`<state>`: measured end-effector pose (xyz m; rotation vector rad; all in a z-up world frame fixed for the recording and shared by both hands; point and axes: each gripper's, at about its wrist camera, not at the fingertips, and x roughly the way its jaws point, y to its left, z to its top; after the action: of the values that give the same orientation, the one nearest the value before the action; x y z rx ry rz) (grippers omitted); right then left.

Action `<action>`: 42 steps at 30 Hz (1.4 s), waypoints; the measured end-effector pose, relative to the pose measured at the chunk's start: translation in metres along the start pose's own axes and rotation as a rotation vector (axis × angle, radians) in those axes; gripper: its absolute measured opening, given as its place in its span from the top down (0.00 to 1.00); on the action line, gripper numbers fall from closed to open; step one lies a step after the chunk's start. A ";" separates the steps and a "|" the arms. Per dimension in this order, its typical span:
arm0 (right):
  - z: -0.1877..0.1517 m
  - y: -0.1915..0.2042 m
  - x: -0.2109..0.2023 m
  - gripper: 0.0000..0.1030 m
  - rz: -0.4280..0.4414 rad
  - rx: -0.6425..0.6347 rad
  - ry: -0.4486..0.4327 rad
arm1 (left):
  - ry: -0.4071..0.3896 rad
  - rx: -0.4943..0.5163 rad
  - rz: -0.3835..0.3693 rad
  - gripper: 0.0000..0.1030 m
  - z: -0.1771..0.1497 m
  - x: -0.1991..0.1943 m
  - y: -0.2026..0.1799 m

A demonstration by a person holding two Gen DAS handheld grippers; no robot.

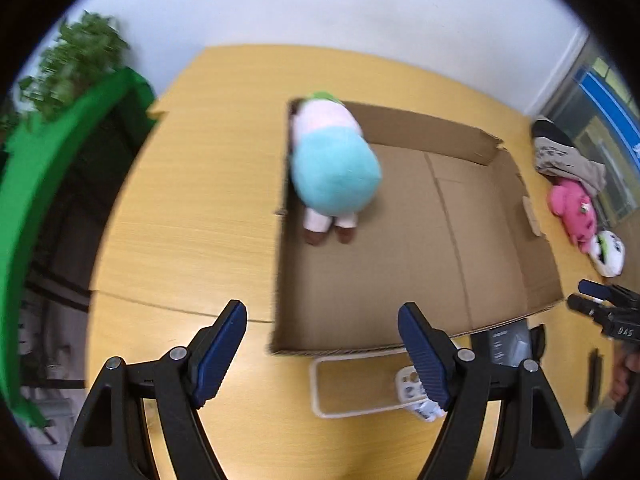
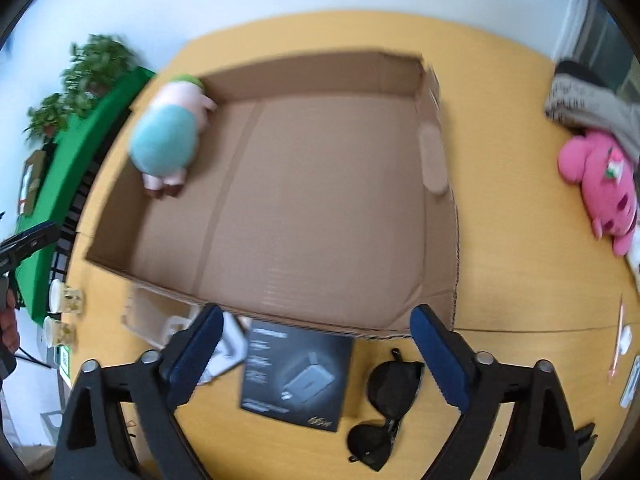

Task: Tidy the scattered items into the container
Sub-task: 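Withdraw both grippers from the box toward the items on the table, then close the left and right grippers on the black UGREEN charger box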

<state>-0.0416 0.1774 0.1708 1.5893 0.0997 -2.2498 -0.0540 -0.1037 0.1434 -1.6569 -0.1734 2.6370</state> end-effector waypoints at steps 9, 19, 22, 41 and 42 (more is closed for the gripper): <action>-0.027 0.050 -0.044 0.01 -0.051 0.060 -0.097 | 0.013 0.114 -0.042 0.63 -0.040 -0.030 -0.033; -0.084 0.041 -0.079 0.01 -0.024 0.072 -0.094 | 0.009 0.052 -0.052 0.27 -0.065 -0.051 -0.049; -0.102 0.031 -0.075 0.01 0.019 0.080 -0.078 | 0.049 0.020 -0.041 0.27 -0.076 -0.053 -0.055; -0.143 0.014 -0.018 0.01 0.095 0.073 0.002 | 0.199 0.070 -0.179 0.27 -0.103 -0.001 -0.136; -0.142 0.013 -0.014 0.01 0.095 0.071 0.006 | 0.220 0.068 -0.216 0.27 -0.101 0.009 -0.140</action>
<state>0.0934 0.2074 0.1350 1.6014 -0.0543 -2.1985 0.0274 0.0444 0.1069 -1.7792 -0.2387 2.2635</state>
